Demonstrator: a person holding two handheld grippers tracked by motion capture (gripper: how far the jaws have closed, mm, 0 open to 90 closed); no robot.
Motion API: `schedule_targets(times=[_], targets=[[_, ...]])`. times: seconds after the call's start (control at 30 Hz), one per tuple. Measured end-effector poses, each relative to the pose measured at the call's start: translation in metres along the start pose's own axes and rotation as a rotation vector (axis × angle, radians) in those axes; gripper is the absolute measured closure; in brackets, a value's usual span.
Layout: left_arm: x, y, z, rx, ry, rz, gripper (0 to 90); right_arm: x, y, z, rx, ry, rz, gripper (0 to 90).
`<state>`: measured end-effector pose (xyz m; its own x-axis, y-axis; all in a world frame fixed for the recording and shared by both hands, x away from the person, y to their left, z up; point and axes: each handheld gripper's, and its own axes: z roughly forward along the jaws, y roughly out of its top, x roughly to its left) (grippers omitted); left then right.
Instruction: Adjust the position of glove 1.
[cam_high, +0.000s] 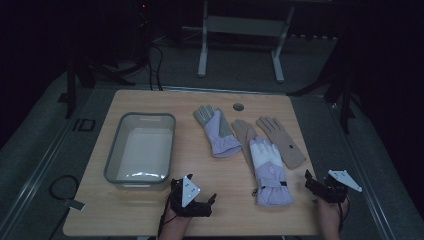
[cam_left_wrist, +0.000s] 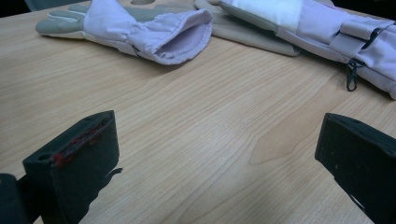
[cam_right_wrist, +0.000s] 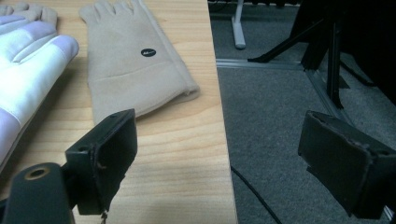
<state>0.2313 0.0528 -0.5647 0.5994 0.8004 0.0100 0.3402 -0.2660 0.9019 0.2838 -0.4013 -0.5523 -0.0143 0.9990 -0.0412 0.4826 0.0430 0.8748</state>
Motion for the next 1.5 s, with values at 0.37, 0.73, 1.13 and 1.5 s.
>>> schedule_targets(times=[0.37, 0.73, 1.13, 1.5], targets=[[0.001, 0.000, 0.001, 0.000, -0.017, 0.005, 0.0, 0.004, 0.027, -0.005, 0.067, 0.033, -0.049, 11.5], [0.003, 0.000, 0.000, -0.009, -0.039, -0.016, 0.0, 0.012, 0.056, -0.001, 0.124, 0.160, -0.020, 13.2], [0.003, 0.000, 0.001, -0.007, -0.039, -0.015, 0.0, 0.044, 0.088, 0.001, 0.100, 0.235, -0.069, 10.8], [0.002, 0.000, 0.001, -0.004, -0.039, -0.005, 0.0, 0.073, 0.116, 0.012, 0.137, 0.304, -0.124, 15.6]])
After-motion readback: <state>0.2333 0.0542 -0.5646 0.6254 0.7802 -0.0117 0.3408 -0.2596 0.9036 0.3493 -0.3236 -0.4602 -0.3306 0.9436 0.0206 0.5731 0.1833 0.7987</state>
